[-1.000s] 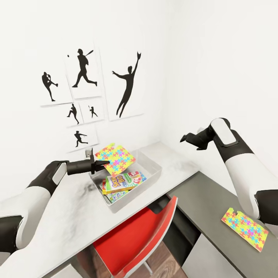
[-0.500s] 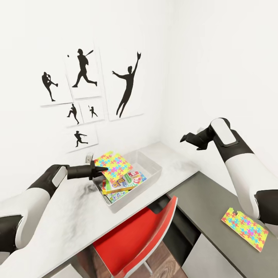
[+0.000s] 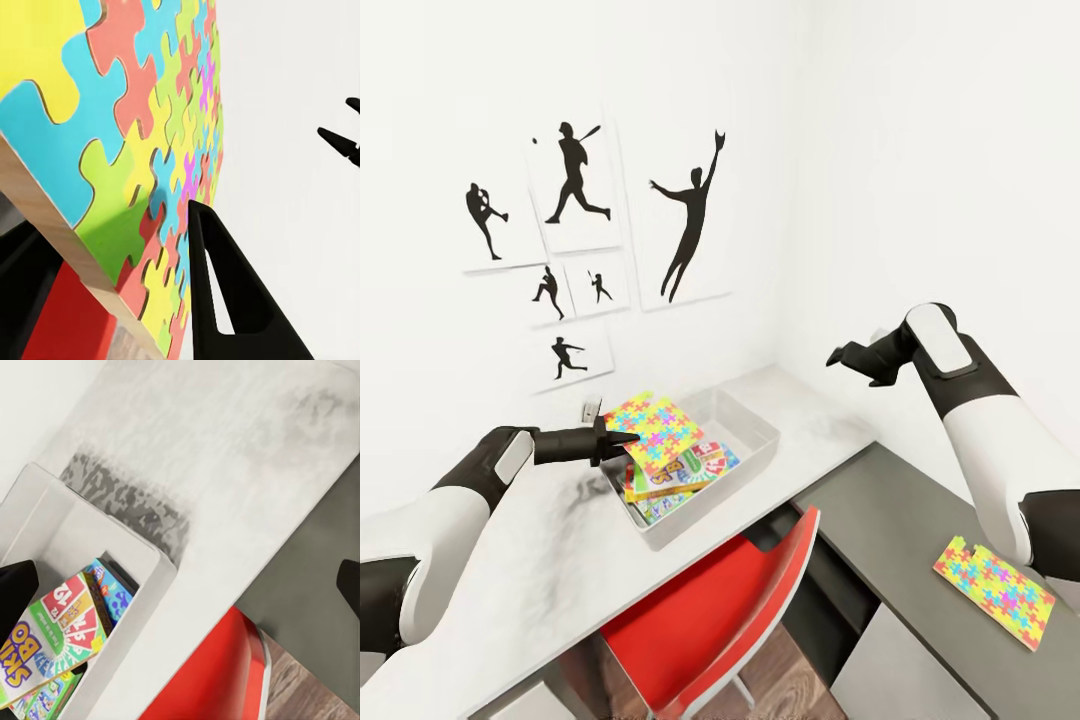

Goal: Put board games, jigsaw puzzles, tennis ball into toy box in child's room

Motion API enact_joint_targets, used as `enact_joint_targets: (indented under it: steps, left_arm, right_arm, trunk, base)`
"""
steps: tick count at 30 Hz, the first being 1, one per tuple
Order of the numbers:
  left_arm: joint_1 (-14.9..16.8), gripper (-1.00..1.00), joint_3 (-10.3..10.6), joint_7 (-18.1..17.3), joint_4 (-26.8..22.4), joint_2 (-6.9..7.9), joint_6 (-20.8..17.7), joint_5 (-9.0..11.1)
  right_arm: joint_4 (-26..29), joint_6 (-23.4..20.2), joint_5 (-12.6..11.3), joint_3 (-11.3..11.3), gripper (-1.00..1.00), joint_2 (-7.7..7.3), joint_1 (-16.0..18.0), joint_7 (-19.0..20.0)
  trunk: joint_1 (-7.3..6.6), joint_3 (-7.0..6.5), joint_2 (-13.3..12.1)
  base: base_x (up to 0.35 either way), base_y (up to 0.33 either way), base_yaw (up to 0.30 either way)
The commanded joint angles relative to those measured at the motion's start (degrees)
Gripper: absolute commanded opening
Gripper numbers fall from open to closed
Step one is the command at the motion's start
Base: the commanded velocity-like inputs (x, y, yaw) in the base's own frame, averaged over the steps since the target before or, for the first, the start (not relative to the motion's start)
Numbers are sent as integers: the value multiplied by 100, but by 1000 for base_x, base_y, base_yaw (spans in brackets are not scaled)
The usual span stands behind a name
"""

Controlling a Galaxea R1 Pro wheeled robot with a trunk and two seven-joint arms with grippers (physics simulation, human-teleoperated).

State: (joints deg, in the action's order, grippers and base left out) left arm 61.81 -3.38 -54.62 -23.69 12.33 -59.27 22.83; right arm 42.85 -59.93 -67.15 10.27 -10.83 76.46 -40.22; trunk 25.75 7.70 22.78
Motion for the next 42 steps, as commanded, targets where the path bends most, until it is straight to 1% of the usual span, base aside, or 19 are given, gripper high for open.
enact_joint_targets:
  steps: [1, 6, 9, 13, 17, 24, 38, 42]
  left_arm:
    - [6, -100, -22, -31, 2, -2, -15, -35]
    - [6, -100, -17, -34, -3, 6, -24, -39]
    - [6, -100, -24, -38, -5, 20, -36, -36]
    - [26, -100, -30, -40, -17, 27, -40, -39]
    - [92, -100, -31, -30, -43, 15, -21, -49]
    - [119, -100, -31, -22, -73, 17, -13, -43]
    - [247, -100, -39, -82, -97, 86, -14, -17]
    - [347, -100, -50, -89, -100, 93, -14, -12]
  right_arm:
    - [4, -7, -62, 28, 100, -7, 13, -55]
    - [10, -7, -80, 28, 100, -12, 59, -56]
    - [25, -7, -100, 28, 100, -15, 141, -56]
    - [243, -7, -120, 38, 100, -15, 192, -56]
    - [352, -7, -122, 48, 100, -16, 201, -56]
    - [378, -7, -123, 54, 100, -16, 202, -56]
    - [382, -7, -123, 95, 100, -16, 184, -56]
    - [382, -7, -123, 105, 100, -16, 177, -56]
  trunk:
    - [3, 22, 13]
    - [3, 68, 13]
    - [3, 96, 13]
    - [3, 134, 13]
    - [3, 172, 13]
    - [3, 238, 13]
    - [3, 371, 13]
    - [3, 409, 13]
  base:
    - [0, 0, 0]
    - [0, 0, 0]
    - [0, 0, 0]
    - [0, 0, 0]
    - [0, 0, 0]
    - [0, 0, 0]
    - [0, 0, 0]
    - [0, 0, 0]
